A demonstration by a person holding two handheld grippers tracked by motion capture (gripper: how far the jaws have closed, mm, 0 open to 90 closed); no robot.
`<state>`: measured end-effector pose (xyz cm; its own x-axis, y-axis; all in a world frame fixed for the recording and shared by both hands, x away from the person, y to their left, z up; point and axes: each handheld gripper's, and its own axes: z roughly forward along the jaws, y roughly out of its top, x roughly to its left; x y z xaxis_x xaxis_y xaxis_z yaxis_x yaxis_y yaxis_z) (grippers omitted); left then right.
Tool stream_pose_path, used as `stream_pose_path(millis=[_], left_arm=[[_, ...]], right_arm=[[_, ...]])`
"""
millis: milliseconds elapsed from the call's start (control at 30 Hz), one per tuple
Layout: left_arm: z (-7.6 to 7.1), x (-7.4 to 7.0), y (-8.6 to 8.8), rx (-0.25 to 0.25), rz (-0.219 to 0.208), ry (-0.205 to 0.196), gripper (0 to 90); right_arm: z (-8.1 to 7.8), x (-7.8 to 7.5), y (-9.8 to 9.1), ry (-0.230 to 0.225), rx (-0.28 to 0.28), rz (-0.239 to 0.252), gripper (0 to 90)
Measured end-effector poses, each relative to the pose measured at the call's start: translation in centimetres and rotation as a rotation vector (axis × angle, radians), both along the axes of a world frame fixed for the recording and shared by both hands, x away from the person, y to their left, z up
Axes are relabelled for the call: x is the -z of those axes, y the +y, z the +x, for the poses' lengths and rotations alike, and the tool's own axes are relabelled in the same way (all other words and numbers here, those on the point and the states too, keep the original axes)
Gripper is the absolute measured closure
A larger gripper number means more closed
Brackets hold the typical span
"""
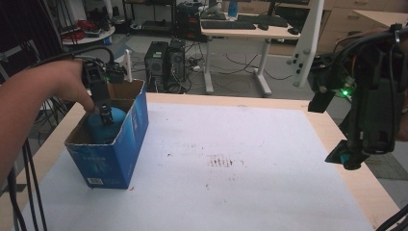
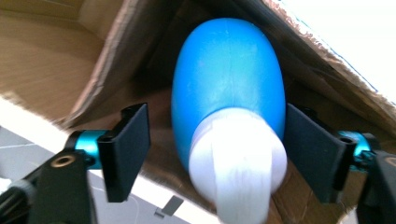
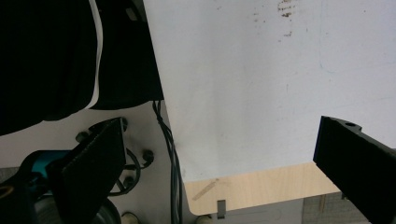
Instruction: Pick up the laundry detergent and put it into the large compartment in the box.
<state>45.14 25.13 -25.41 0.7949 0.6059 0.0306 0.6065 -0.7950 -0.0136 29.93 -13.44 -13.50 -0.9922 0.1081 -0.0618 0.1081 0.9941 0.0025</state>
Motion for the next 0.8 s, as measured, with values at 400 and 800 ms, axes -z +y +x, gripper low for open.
stream_pose_path(millis=[400, 800], left_arm=[[-0.6, -2.3, -0.8, -0.008, 0.006, -0.020, 16.9], [-1.8, -4.1, -4.2, 0.068, -0.007, -0.022, 8.6]], right_arm=[[0.1, 0.0, -0.2, 0.000, -0.001, 0.000, 1.7], [0.1, 0.3, -1.1, 0.008, 0.011, 0.005, 1.7]])
